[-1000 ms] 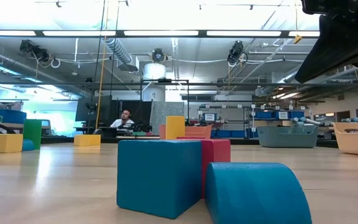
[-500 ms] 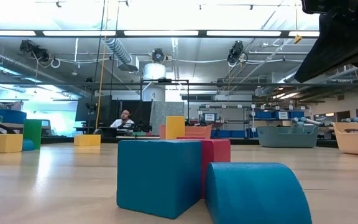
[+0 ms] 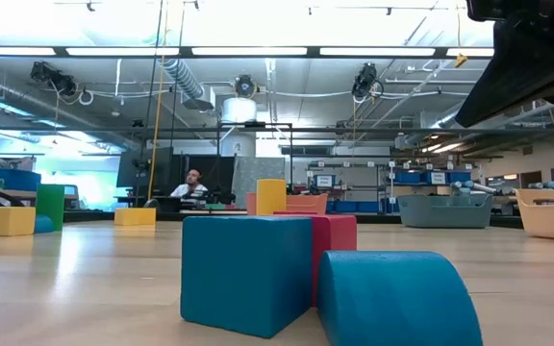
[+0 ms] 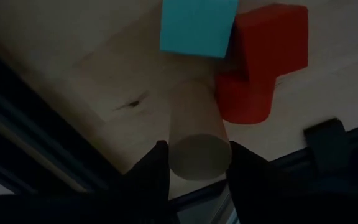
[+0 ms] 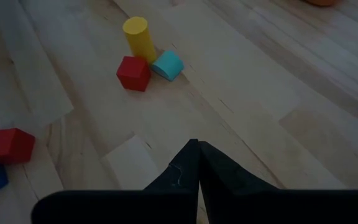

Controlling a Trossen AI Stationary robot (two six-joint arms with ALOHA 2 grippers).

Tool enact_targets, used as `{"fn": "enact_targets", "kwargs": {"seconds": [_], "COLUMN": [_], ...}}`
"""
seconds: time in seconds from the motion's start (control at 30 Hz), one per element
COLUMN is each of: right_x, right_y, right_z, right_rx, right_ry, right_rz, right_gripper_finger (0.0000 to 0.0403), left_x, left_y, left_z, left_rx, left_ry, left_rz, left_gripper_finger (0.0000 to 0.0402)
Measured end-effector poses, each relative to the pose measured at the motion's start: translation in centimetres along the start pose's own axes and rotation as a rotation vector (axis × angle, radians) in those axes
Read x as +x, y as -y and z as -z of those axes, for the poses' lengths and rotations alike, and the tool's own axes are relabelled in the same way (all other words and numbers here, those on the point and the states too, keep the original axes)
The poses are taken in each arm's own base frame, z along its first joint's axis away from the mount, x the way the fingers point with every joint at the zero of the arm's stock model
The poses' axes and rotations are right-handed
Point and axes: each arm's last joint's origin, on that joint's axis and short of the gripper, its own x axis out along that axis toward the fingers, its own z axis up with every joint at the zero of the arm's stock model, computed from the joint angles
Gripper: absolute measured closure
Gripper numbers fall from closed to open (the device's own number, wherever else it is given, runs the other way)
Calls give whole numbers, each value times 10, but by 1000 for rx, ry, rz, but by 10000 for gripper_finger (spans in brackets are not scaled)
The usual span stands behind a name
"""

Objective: Sort blocks by size
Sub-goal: Put the brown cylinder block into the orange bin

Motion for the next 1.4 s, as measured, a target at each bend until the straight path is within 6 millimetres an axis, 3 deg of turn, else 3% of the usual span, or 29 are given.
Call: {"fn": "enact_targets", "kwargs": {"seconds": [0.33,0.53,0.8,1.07,1.4], "right_x": [0,0,0,0,0], "right_y": [0,0,0,0,0], "right_z": [0,0,0,-1,-1], "right_rx": [3,2,3,4,4], "right_ry": [1,1,1,2,4], "right_rz": [-3,-3,-3,-1,0], "right_gripper_finger": [382,382,382,382,382], "left_x": [-10,-33,-70,-93,-127], "left_y": [-10,-24,-39,-30,-18], "left_z": [-3,-10,-38,-95,-208], "left_rx": [11,-3,-10,114,298], "left_ry": [-68,-5,177,506,774], "left_rz": [-94,-79,17,78,75], "left_gripper_finger": [268,267,265,264,264]}}
